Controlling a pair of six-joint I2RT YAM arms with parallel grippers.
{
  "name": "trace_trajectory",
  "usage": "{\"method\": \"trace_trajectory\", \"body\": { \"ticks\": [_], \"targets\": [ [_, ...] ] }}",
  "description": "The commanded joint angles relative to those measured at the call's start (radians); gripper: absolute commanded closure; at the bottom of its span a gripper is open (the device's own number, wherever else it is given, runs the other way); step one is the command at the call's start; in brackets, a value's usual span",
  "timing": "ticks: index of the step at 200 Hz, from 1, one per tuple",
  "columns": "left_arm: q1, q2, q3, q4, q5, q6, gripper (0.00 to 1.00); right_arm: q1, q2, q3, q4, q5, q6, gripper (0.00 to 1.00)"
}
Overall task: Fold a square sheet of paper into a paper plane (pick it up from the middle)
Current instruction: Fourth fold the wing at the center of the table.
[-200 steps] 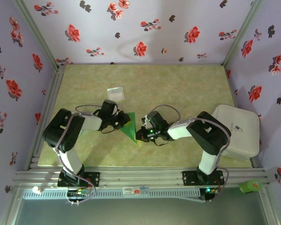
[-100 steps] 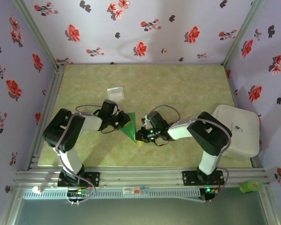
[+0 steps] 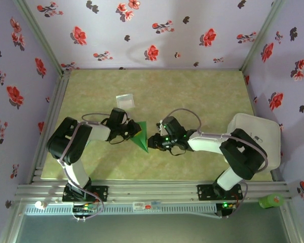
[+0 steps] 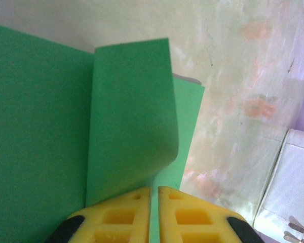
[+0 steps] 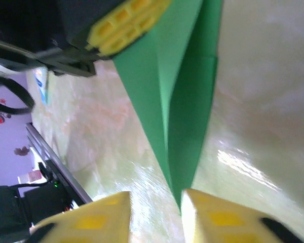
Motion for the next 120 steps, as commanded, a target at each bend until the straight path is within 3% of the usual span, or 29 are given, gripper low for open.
{"method": "trace_trajectory", "body": {
  "ticks": [1,30,120],
  "targets": [
    [-0.007,0.036,-0.013,-0.072,-0.037,0.025,0.87,-0.003,0.049,0.058,0.029,-0.032,0.014,0.85],
    [-0.01,0.034,-0.01,-0.076,-0.037,0.028,0.87,0.013,0.125,0.12,0.058,-0.05,0.036,0.92],
    [-0.011,0.037,-0.013,-0.074,-0.035,0.028,0.87,0.022,0.264,0.179,-0.011,-0.018,0.029,0.95]
  ]
}}
